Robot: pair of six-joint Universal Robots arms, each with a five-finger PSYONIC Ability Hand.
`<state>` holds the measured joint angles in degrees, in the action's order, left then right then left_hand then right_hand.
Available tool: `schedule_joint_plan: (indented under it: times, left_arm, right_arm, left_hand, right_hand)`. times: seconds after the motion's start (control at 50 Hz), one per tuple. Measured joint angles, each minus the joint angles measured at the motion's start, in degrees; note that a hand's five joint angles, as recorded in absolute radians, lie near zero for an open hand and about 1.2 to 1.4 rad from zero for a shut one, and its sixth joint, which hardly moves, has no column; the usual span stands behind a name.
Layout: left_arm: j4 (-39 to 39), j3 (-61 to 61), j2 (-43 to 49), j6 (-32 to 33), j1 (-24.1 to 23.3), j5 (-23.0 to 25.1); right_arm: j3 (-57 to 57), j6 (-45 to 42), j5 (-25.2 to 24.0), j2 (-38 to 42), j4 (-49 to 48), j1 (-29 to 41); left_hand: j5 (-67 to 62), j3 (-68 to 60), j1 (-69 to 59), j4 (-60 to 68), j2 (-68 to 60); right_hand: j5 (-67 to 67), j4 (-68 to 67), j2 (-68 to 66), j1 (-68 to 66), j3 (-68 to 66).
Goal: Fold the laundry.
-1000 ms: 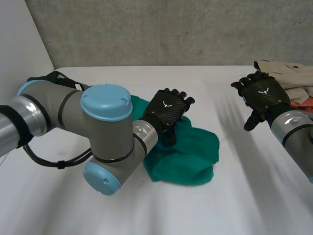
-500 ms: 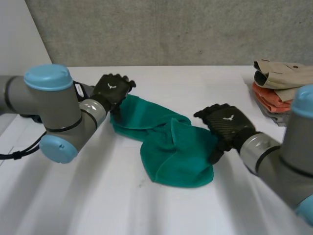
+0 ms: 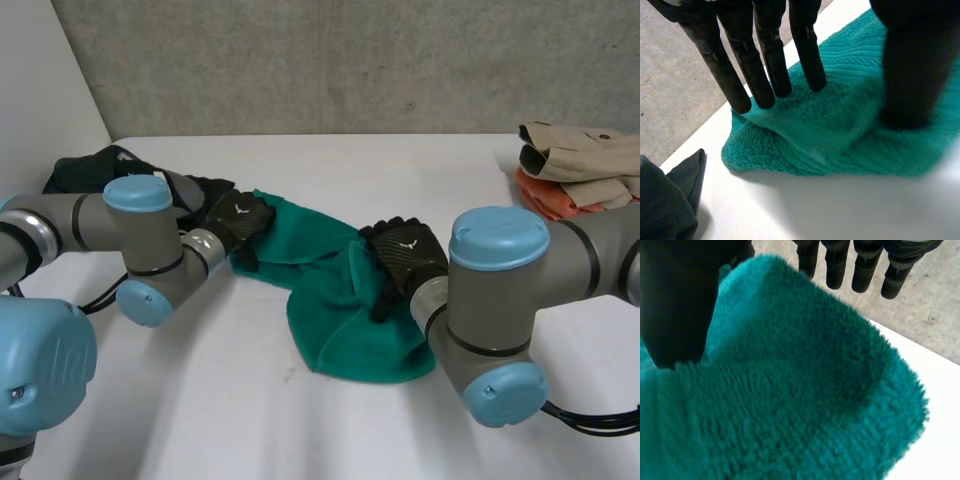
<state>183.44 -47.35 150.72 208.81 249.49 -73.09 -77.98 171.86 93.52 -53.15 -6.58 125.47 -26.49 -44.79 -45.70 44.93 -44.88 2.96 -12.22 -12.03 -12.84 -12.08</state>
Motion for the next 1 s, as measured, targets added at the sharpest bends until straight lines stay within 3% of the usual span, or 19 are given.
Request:
schedule_joint_plan:
  times: [0.04, 0.14, 0.4, 0.44, 0.48, 0.54, 0.58, 0.62, 0.68, 0.86, 1.0]
  left_arm:
    - [0.11, 0.4, -0.02, -0.03, -0.01, 0.0]
    - [0.24, 0.83, -0.46, -0.12, -0.2, -0.07]
    - [0.43, 0.93, -0.77, -0.03, -1.54, -0.14]
    - [0.66, 1.36, -0.18, 0.0, -1.7, -0.19]
    - [0.88, 2.03, 0.48, 0.02, -1.78, -0.26]
    - [1.18, 3.62, 1.46, 0.05, -1.84, -0.63]
    - [1.68, 5.07, 2.01, 0.07, -1.85, -1.85]
    - [2.41, 5.89, 1.93, 0.07, -1.92, -3.66]
    - [3.9, 6.22, 0.52, 0.07, -2.14, -7.15]
    - [6.77, -2.56, -16.51, 0.05, -2.56, -12.81]
    - [6.24, -12.95, -33.71, -0.06, -2.09, -13.31]
  right_arm:
    - [0.33, -1.03, -0.01, 0.89, -0.07, -0.02]
    - [0.51, -2.97, -0.01, 1.79, -0.25, -0.04]
    - [0.49, -3.43, 0.06, 1.82, -2.17, -0.05]
    - [0.54, -3.42, 0.07, 1.9, -2.55, -0.05]
    - [0.64, -3.42, 0.08, 2.0, -2.88, -0.05]
    - [0.91, -3.46, 0.08, 2.32, -3.45, -0.05]
    - [1.38, -3.61, 0.08, 2.72, -3.98, -0.07]
    - [1.87, -3.93, 0.08, 2.91, -4.29, -0.09]
    - [2.55, -4.78, 0.03, 2.68, -4.45, -0.22]
    - [3.06, -9.58, -1.31, -9.13, -2.41, -5.5]
    - [7.71, -15.47, -8.37, -20.87, 8.49, -13.56]
  left_hand:
    - [-8.79, -3.3, -2.61, 3.34, -3.29]
    - [-11.05, -3.4, -2.5, 3.45, -3.38]
    - [-0.62, 7.18, 8.49, -7.85, 7.59]
    - [-4.1, 3.85, 3.95, -4.18, 3.34]
    - [-16.44, -8.53, -10.08, 8.5, -8.57]
    - [-26.74, -19.14, -20.03, 18.96, -19.32]
    - [-29.43, -22.9, -20.65, 23.34, -23.19]
    - [-29.43, -23.2, -20.65, 23.52, -23.46]
    - [-29.43, -23.22, -20.65, 23.52, -23.47]
    - [-29.43, -23.22, -20.65, 23.52, -23.47]
    - [-29.43, -23.24, -20.65, 23.54, -23.47]
  right_hand:
    - [0.0, -0.29, 0.0, 0.0, -0.26]
    - [0.0, -0.3, 0.0, 0.0, -0.26]
    - [0.04, -0.6, -0.01, 0.0, -0.61]
    - [0.96, -1.75, -1.2, -0.16, -1.83]
    - [3.75, -4.39, -4.66, -3.29, -4.56]
    - [15.93, -16.55, -16.81, -15.96, -16.74]
    - [37.78, -38.76, -40.97, -39.53, -39.94]
    - [49.83, -51.01, -52.32, -49.54, -51.47]
    - [52.14, -55.65, -55.18, -49.86, -55.26]
    - [52.14, -56.21, -55.18, -49.86, -55.67]
    - [52.15, -56.25, -55.18, -49.86, -55.67]
